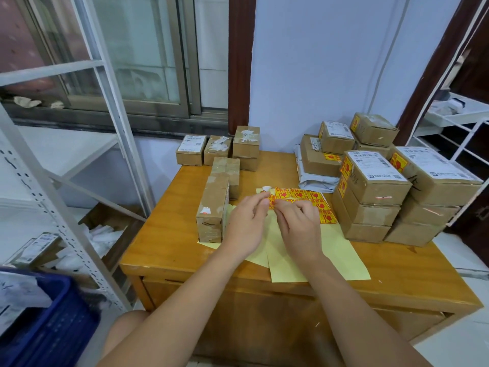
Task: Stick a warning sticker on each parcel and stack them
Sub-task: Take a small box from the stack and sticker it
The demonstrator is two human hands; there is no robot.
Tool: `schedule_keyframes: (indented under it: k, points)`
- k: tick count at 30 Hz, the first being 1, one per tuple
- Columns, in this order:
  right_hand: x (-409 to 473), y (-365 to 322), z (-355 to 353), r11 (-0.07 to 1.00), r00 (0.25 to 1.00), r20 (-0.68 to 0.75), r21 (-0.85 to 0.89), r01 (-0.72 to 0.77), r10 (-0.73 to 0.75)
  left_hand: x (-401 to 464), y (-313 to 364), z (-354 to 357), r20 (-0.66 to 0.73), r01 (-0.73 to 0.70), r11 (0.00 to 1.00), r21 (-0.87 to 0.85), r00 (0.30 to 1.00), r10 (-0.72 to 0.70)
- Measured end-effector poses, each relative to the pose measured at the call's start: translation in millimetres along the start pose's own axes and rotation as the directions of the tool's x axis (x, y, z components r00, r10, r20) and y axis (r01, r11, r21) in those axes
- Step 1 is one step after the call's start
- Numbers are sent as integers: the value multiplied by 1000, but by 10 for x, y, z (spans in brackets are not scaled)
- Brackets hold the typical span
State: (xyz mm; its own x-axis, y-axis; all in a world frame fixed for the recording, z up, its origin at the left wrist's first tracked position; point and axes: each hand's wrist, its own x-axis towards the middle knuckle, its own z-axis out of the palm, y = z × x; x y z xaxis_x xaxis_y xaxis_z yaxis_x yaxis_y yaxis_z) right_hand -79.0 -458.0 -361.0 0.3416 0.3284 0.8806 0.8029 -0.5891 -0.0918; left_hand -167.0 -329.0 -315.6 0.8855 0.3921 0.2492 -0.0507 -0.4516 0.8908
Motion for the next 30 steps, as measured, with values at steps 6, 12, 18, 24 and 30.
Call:
schedule_keyframes:
  k: [6, 12, 18, 24, 30]
  points:
    - [37, -119, -83, 997, 997, 13, -1, 72, -72, -91, 124, -79, 16, 1, 999, 32, 1000, -1]
    - [216, -342, -224, 990, 991, -16, 59, 131, -130, -142, 225, -193, -176, -13, 987, -160, 984, -16]
    - [520, -561, -305, 977, 1000, 7, 212, 16, -18, -137, 389, -482, -280, -63, 951, -304, 960, -26]
    - [858, -849, -326, 654, 890, 311, 603, -456, 334, -115, 411, -769, -332, -95, 941, -326, 943, -19]
    - [978, -1024, -194, 393, 784, 500, 680, -619, 369, -108, 287, -975, -330, -101, 961, -259, 944, 11]
